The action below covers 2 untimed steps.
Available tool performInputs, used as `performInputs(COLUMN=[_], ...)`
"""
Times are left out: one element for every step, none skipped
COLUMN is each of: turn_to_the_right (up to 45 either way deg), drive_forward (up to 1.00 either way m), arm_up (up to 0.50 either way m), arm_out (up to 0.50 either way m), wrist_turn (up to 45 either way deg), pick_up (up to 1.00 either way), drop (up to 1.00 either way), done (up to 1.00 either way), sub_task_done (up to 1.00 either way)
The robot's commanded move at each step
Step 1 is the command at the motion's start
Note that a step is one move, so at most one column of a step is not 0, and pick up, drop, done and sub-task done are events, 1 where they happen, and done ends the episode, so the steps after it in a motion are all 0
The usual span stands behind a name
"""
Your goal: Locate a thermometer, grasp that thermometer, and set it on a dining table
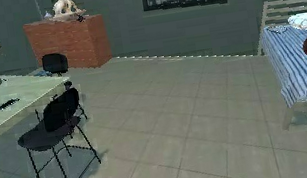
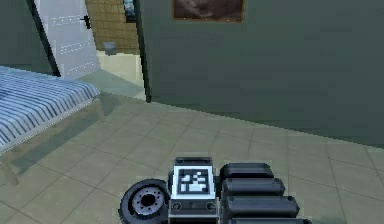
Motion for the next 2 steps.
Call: performInputs(turn_to_the_right=[3.0,0.0], drive_forward=[0.0,1.0], arm_up=[0.0,0.0], arm_out=[0.0,0.0], wrist_turn=[0.0,0.0], pick_up=[0.0,0.0], drop=[0.0,0.0], done=[0.0,0.0], sub_task_done=[0.0,0.0])
